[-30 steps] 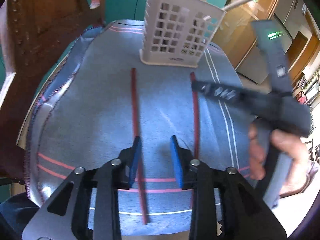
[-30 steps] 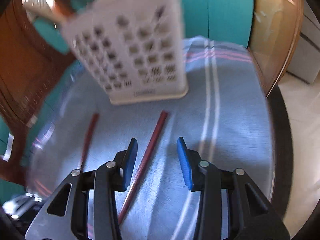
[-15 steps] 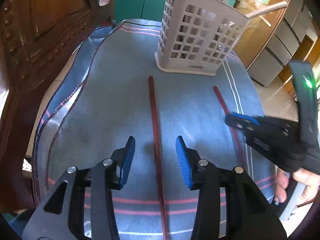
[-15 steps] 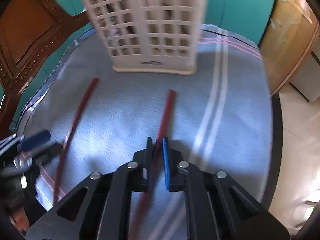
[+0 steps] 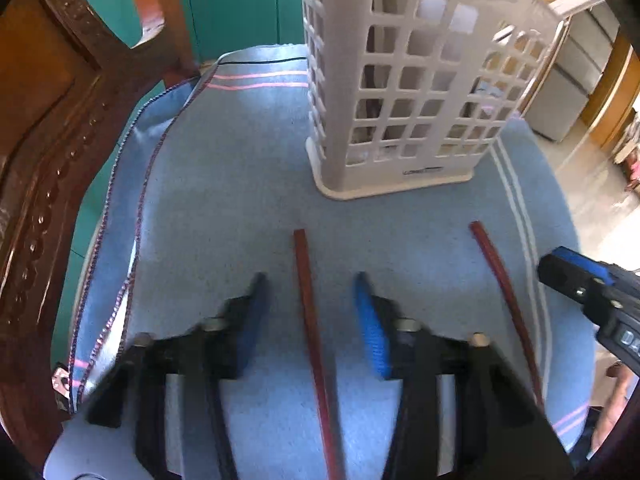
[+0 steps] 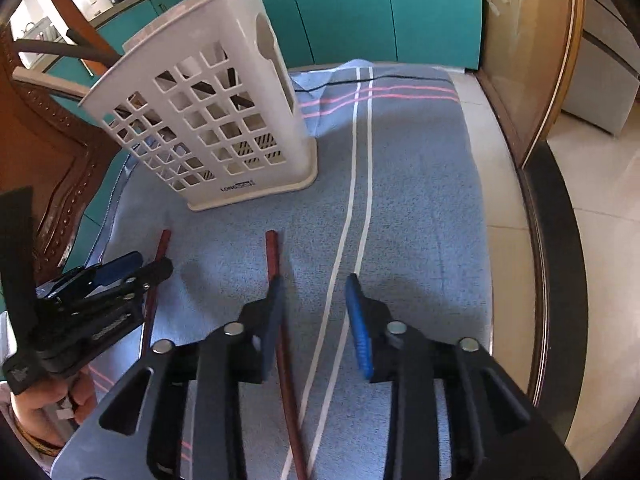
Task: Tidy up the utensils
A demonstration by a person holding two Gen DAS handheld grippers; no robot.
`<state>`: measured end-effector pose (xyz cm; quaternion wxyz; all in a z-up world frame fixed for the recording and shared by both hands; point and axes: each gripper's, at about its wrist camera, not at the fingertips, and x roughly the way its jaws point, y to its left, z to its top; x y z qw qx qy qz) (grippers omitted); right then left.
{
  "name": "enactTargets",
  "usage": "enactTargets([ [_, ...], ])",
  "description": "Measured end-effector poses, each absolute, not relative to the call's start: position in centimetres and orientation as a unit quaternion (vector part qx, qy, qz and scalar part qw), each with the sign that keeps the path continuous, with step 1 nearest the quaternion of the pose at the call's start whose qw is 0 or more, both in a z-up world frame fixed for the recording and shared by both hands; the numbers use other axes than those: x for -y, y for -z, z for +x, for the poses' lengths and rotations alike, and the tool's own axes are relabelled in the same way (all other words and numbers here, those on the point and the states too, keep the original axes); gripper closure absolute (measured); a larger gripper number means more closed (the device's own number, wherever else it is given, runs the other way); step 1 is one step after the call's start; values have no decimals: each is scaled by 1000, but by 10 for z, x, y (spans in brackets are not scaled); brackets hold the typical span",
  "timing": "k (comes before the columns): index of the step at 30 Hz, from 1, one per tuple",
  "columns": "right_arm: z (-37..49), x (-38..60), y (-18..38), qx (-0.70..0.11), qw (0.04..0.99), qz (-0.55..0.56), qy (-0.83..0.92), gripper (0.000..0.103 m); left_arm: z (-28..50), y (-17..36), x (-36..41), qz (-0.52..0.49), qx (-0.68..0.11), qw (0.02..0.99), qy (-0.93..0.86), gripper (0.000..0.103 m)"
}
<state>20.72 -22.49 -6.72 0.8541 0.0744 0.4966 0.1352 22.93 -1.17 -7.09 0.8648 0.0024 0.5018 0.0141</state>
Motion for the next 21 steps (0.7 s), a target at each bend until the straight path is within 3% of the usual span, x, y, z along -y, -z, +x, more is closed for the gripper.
enactTargets([
  [1, 212, 220, 67, -497, 854, 75, -134, 70, 230, 75, 11, -2, -507, 862, -12, 92],
  [3, 212, 220, 67, -498, 854, 79, -133, 70, 226, 76, 13, 2, -497, 868, -10, 94],
  [14, 213, 211, 70, -499, 854, 75, -127, 66, 189, 79, 33, 45, -487, 872, 11, 95],
  [21, 215, 194, 78, -502, 853, 48, -131, 66, 201, 78, 34, 65, -486, 872, 1, 77],
])
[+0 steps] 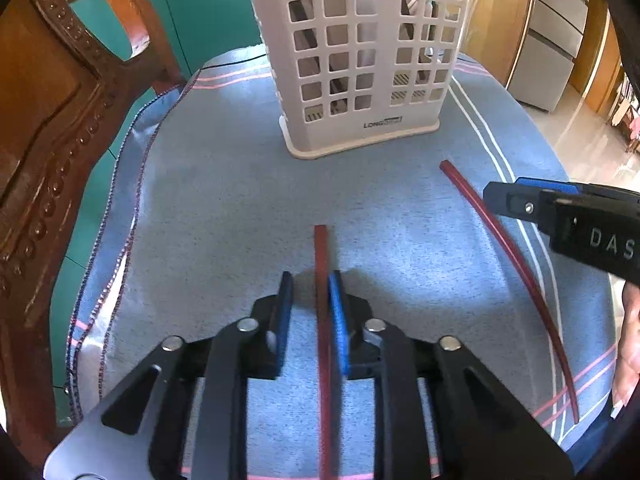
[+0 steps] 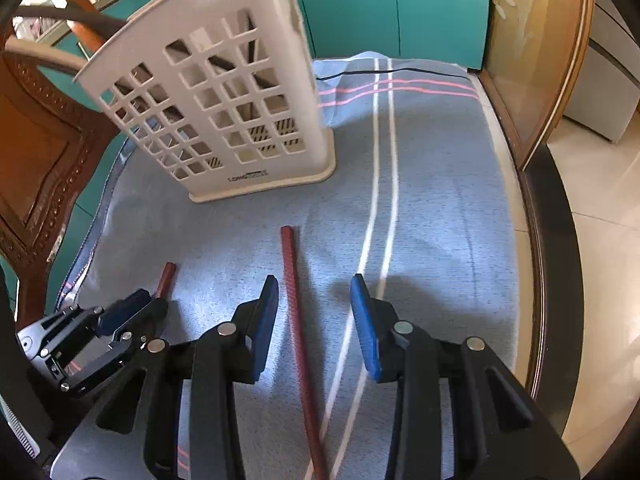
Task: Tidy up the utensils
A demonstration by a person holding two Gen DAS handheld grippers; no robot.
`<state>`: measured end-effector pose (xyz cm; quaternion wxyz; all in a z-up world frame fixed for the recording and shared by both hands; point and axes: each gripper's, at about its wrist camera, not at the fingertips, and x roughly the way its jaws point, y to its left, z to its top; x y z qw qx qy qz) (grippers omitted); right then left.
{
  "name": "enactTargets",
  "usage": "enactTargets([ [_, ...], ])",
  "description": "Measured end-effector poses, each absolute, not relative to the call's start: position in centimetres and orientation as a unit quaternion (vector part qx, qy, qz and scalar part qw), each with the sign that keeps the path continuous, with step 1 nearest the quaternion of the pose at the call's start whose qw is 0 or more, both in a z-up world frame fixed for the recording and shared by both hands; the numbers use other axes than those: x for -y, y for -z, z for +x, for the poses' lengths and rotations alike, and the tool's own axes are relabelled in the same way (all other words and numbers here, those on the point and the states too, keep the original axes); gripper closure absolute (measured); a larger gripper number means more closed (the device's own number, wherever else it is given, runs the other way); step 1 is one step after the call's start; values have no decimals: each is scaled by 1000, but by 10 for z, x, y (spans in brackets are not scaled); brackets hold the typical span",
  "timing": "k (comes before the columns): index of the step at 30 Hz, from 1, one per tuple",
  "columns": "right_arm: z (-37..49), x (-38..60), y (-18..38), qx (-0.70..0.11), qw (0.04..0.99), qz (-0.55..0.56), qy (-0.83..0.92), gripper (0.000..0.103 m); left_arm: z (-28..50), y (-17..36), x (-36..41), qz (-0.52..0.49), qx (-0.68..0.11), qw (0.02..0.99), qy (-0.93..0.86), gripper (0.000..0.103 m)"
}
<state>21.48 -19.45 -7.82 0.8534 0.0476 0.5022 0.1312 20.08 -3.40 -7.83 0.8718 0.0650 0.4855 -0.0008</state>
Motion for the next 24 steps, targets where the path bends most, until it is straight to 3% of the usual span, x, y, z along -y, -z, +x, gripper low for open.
enactTargets([
  [4, 218, 184, 83, -500, 855, 30, -135, 66, 201, 76, 27, 68, -487, 871, 3, 65],
  [12, 221, 199, 80, -484, 866, 40, -122, 66, 222, 75, 29, 106, -486, 866, 48, 64],
  [14, 218, 203, 78, -479, 868, 41, -124, 66, 221, 75, 22, 78, -486, 868, 64, 68],
  [16, 216, 201, 78, -473, 870, 34, -132, 66, 219, 75, 14, 52, -492, 866, 73, 79],
  [24, 218, 167, 82, -471, 869, -24, -149, 66, 213, 76, -7, 19, -503, 860, 81, 80],
])
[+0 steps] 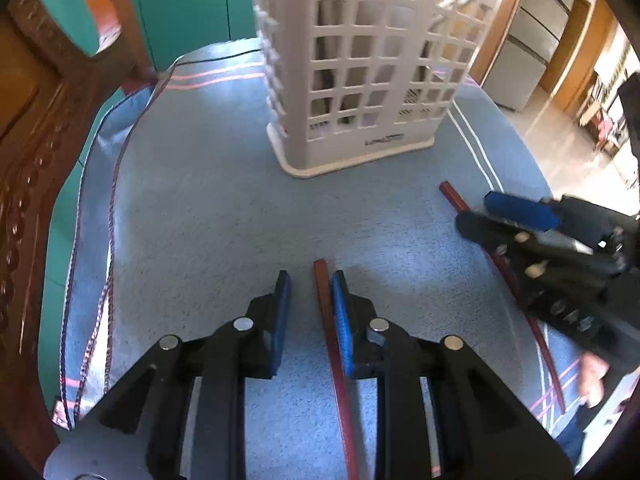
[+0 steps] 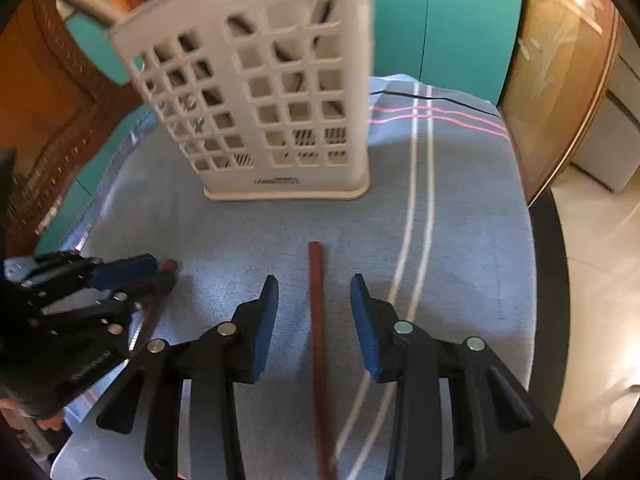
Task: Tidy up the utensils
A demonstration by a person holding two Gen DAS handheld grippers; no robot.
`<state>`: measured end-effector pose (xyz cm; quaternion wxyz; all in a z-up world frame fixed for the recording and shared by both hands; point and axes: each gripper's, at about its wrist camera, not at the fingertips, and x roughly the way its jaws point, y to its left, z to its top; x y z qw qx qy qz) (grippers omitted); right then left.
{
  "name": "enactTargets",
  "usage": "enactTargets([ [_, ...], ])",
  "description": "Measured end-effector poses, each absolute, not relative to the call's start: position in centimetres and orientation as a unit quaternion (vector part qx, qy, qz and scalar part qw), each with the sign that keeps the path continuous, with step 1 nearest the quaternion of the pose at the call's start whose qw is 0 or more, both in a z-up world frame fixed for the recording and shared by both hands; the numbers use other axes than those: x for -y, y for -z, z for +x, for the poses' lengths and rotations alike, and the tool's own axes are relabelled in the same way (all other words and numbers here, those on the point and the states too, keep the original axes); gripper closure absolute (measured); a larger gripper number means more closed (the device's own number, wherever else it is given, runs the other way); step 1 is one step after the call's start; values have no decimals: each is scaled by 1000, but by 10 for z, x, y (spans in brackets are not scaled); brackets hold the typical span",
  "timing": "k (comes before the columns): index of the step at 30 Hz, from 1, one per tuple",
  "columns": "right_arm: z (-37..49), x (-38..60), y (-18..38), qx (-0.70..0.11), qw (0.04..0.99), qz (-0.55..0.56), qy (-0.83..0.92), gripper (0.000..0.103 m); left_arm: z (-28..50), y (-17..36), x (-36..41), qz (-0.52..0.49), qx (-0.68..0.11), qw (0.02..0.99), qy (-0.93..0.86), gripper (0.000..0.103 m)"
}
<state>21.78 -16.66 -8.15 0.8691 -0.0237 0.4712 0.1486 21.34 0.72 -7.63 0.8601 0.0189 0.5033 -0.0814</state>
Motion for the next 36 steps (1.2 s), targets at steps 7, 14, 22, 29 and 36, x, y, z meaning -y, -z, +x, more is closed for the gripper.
enactTargets([
  [7, 222, 145, 91, -486, 861, -66, -134, 66, 209, 75, -6, 29, -510, 856, 82, 72],
  [14, 236, 134, 88, -520, 834, -106, -151, 66, 215, 76, 13, 49, -517, 852, 71, 66],
  [22, 249, 130, 87, -525, 828, -112, -164, 66, 220, 77, 25, 50, -515, 853, 71, 82],
  [29, 241, 132, 89, -518, 834, -111, -156, 66, 223, 76, 34, 61, -514, 853, 69, 82],
  [36, 231, 127, 91, -511, 839, -114, -149, 66, 219, 77, 36, 58, -511, 854, 73, 82],
])
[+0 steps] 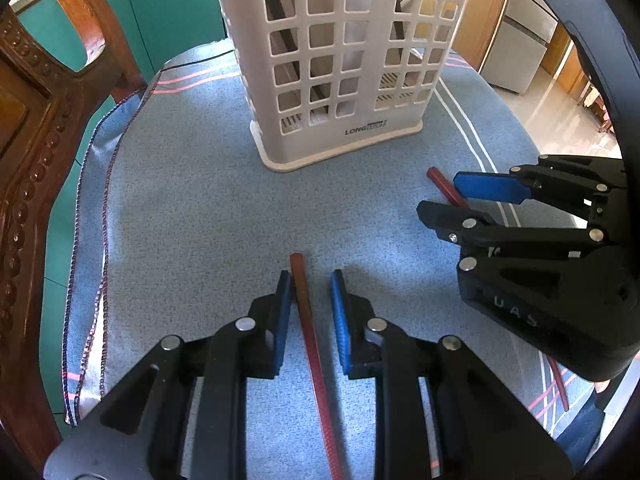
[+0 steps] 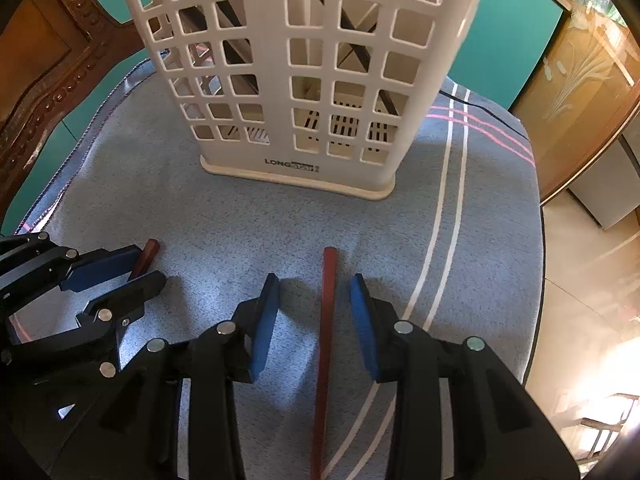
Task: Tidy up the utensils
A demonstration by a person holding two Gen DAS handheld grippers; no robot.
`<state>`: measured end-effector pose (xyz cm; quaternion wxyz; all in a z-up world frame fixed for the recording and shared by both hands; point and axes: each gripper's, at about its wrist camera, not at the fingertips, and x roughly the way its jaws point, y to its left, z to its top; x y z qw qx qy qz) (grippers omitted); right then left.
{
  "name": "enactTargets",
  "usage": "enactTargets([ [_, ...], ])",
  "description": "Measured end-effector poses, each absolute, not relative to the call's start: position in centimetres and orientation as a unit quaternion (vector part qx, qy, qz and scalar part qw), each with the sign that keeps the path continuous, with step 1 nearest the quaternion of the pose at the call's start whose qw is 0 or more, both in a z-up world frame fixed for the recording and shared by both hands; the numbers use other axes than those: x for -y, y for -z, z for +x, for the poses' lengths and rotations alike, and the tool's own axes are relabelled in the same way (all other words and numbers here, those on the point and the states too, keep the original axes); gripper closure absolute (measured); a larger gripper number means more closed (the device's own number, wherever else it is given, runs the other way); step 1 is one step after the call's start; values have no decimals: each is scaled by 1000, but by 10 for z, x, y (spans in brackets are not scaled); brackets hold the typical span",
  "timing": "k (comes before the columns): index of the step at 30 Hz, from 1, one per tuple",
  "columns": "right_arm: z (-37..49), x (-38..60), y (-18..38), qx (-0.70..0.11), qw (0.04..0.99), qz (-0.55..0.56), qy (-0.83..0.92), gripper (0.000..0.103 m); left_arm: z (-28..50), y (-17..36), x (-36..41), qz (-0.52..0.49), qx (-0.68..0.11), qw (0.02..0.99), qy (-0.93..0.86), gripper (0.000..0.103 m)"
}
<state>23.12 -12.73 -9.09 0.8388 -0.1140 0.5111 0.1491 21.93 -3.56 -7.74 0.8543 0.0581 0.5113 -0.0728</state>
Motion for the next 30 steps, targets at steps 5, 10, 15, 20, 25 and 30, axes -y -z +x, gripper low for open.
enactTargets([
  [5, 228, 128, 91, -509, 840, -111, -150, 66, 218, 78, 27, 57, -511, 855, 64, 72],
  [10, 225, 130, 92, -505, 843, -110, -149, 66, 217, 78, 23, 57, -510, 856, 67, 71],
  [15, 222, 132, 93, -503, 844, -111, -150, 66, 217, 77, 25, 56, -510, 855, 72, 72],
  [20, 222, 132, 93, -503, 844, -111, -150, 66, 217, 77, 24, 55, -511, 855, 73, 72],
  [25, 221, 133, 93, -501, 845, -111, -150, 67, 218, 77, 25, 54, -510, 855, 73, 72],
  [30, 219, 129, 91, -499, 844, -107, -164, 85, 217, 76, 24, 44, -509, 856, 81, 88],
])
